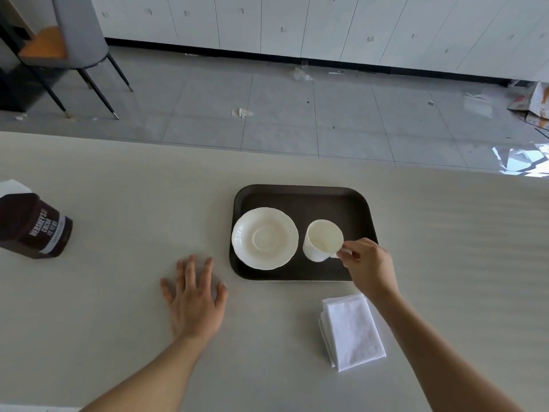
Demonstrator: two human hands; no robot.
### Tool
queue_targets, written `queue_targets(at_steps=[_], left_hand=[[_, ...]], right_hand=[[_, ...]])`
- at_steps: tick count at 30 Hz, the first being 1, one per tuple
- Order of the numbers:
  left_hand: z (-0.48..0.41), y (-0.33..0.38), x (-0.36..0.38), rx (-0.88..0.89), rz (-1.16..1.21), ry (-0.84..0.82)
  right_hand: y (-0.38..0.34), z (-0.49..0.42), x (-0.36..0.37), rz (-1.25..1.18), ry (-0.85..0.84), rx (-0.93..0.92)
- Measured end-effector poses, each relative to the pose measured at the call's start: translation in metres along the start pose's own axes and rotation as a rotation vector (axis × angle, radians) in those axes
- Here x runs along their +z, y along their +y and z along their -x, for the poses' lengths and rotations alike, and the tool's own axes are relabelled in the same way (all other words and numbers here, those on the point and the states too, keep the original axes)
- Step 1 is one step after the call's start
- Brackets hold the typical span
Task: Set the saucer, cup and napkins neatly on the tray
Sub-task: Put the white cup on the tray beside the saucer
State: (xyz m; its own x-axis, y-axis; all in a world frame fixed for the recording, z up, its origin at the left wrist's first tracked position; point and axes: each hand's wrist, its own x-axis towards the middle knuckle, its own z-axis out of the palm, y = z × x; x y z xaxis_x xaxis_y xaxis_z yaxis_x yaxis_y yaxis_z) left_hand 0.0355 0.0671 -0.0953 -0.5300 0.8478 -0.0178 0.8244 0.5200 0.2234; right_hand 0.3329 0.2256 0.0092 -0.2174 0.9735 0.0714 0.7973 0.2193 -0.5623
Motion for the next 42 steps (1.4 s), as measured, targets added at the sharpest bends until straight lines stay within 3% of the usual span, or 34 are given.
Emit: queue_targets(at_steps=[7,21,33,37,42], left_hand=[[-0.001,-0.001,0.001,0.006,-0.003,0.016],[0.001,0.003,-0.005,0.001,-0.001,0.005],[0.002,0.004,-0.006,-0.011,0.0,-0.002],[0.002,0.004,-0.005,-0.016,0.018,0.005],[0.002,0.004,-0.005,-0.018,0.034,0.019]], right_hand=[[0.003,-0.004,0.022,-0.041,0.012,0.115],[0.004,-0.002,0.023,-0.078,-0.007,0.146],[0.033,0.053,-0.001,-0.086,0.046,0.232],[0.043,0.077,-0.006,0.018,-0.025,0.274],[0.053,0.097,-0.011,0.393,-0.23,0.332]])
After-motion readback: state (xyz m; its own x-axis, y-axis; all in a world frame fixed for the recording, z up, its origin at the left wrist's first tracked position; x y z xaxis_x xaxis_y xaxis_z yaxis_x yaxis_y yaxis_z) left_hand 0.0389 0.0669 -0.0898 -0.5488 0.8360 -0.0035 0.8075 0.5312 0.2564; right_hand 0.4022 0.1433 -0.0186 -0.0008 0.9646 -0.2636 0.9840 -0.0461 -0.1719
